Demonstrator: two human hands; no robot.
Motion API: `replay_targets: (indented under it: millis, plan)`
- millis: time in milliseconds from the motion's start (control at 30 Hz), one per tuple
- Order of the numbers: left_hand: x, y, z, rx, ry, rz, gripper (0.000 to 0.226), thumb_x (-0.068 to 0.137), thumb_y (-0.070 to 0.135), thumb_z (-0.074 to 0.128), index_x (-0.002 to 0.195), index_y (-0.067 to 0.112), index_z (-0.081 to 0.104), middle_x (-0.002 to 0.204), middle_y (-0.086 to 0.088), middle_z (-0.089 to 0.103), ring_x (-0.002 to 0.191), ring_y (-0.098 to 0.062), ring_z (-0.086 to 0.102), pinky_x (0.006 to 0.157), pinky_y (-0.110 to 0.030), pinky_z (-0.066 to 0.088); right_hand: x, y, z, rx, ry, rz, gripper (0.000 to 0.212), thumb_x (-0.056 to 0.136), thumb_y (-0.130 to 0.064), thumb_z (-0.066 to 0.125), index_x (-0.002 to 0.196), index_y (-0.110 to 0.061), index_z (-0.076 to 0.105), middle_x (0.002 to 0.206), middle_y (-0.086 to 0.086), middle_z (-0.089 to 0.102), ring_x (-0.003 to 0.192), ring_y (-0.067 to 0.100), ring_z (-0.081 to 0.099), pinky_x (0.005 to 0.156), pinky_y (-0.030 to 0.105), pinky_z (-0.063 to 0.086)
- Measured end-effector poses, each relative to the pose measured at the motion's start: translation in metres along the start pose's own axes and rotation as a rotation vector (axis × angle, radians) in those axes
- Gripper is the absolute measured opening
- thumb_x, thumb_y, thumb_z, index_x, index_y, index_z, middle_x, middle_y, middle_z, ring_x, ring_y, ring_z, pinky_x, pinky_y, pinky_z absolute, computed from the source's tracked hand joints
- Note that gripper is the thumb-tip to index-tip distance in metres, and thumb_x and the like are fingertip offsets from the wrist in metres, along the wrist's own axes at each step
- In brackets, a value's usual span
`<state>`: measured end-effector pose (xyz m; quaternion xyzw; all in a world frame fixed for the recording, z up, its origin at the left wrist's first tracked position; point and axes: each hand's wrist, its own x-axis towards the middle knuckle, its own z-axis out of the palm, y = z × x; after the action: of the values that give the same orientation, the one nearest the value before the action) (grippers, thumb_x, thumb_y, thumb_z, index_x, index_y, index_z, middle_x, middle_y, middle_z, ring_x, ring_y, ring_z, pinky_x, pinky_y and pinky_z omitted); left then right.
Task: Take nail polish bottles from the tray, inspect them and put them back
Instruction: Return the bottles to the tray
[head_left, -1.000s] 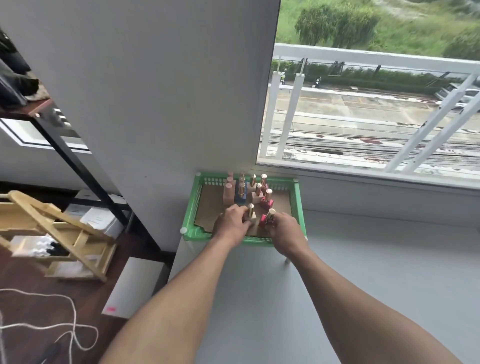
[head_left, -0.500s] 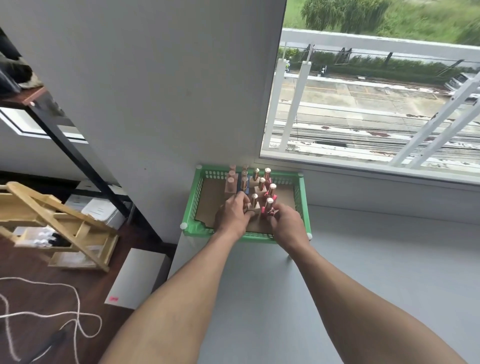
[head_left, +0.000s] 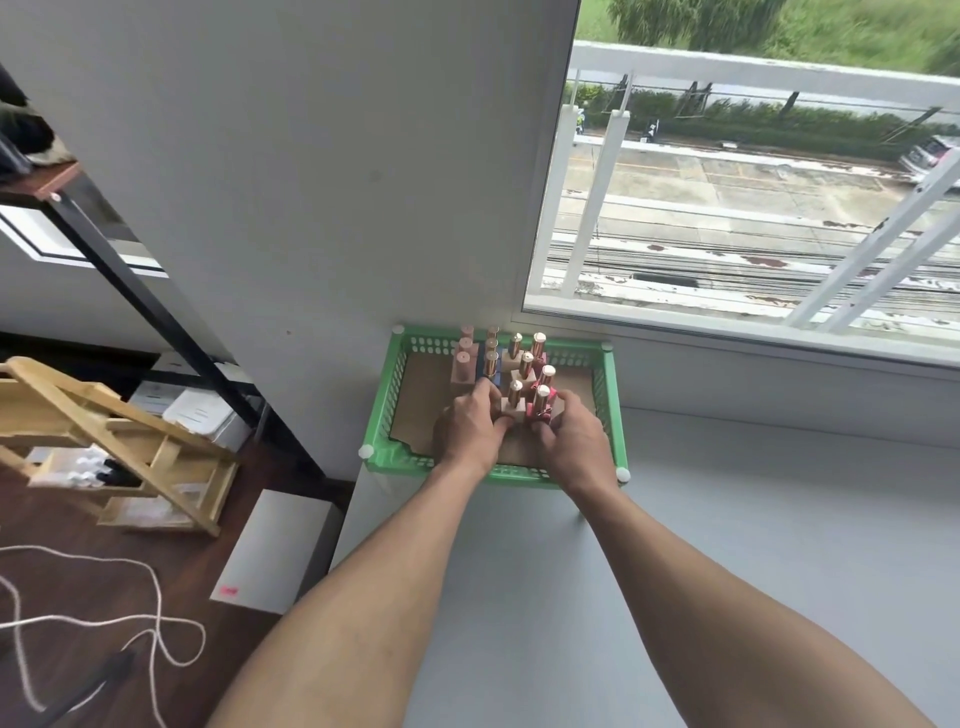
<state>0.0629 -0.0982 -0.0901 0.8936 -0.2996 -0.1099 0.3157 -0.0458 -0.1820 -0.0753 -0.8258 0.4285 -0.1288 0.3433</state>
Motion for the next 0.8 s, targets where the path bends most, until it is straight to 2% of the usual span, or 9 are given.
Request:
replay_targets:
  millis: [167,300,433,600,800]
  plan:
    - [0.002,0.004,0.004,0.005,0.044,-0.020,0.020,0.082,0.037,0.072,0.091,0.025,0.057,0.086,-0.002,0.073,0.079,-0.028,0.067,0.062,-0.032,0.048,0.005,0.001,0.002,0.001,0.015,0.016,0.029,0.090,-0.020,0.062,0.119,-0.017,0.055,0.102,0.008,0.065,0.097,0.028,0.061,0.081,0.036,0.046]
    - [0.002,0.005,0.006,0.008,0.071,-0.058,0.020,0.081,0.040,0.073,0.082,0.023,0.063,0.080,-0.001,0.072,0.073,-0.026,0.067,0.059,-0.029,0.047,0.010,0.003,0.003,0.018,0.030,0.007,0.027,0.091,-0.021,0.061,0.117,-0.016,0.057,0.103,0.009,0.065,0.098,0.028,0.061,0.078,0.033,0.044]
    - [0.003,0.004,0.007,-0.035,0.063,-0.068,0.021,0.080,0.039,0.073,0.078,0.020,0.065,0.075,-0.002,0.071,0.068,-0.024,0.065,0.058,-0.028,0.047,0.014,0.002,0.002,0.015,0.044,0.010,0.030,0.092,-0.026,0.061,0.120,-0.016,0.058,0.109,0.009,0.066,0.102,0.029,0.061,0.084,0.037,0.048]
    - [0.004,0.006,0.006,-0.033,0.058,-0.085,0.022,0.081,0.040,0.073,0.079,0.019,0.067,0.075,-0.003,0.071,0.069,-0.025,0.066,0.063,-0.032,0.054,0.019,0.002,0.003,0.027,0.034,0.008,0.034,0.091,-0.023,0.062,0.124,-0.017,0.058,0.110,0.010,0.065,0.103,0.029,0.060,0.088,0.035,0.046]
    - [0.004,0.007,0.005,-0.017,0.068,-0.114,0.024,0.081,0.042,0.071,0.078,0.018,0.069,0.075,-0.002,0.071,0.069,-0.025,0.066,0.062,-0.031,0.053,0.024,0.003,0.003,-0.008,0.002,-0.012,0.029,0.091,-0.021,0.061,0.120,-0.018,0.060,0.106,0.009,0.064,0.098,0.027,0.059,0.087,0.035,0.046]
